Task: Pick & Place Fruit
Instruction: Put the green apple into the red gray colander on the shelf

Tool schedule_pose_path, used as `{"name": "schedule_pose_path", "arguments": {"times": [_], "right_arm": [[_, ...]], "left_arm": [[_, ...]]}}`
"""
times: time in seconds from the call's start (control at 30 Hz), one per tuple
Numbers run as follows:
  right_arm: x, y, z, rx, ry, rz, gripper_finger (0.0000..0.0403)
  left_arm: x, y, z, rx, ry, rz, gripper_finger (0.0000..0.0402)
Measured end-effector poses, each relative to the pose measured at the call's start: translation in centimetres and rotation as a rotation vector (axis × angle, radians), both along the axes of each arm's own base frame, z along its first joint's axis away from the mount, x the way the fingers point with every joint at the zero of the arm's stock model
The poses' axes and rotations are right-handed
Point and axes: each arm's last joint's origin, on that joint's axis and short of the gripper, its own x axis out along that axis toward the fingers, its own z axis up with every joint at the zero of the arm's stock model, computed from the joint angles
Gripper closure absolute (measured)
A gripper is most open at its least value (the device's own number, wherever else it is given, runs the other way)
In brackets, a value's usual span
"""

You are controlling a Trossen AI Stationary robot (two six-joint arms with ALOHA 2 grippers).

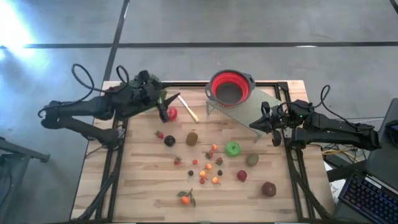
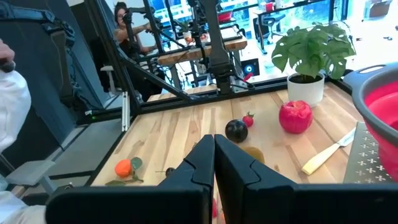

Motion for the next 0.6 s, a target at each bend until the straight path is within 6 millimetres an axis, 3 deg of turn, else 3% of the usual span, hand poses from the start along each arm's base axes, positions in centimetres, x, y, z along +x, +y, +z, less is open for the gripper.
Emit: {"name": "schedule_pose_path", "arguments": {"times": [0.33,0.6], "right_arm": [[0.0,0.0,-0.2,0.002,0.009,0.011,0.0394],[0.0,0.0,-0.3,0.004,0.016,0.011,0.0394]], "left_arm": [[1.0,-1.2,-4.6,-0.119,0.041,-0.154,0.0204],[1.4,-5.3,-8.4,-0.116,0.007,-0.329,0.0204]]}}
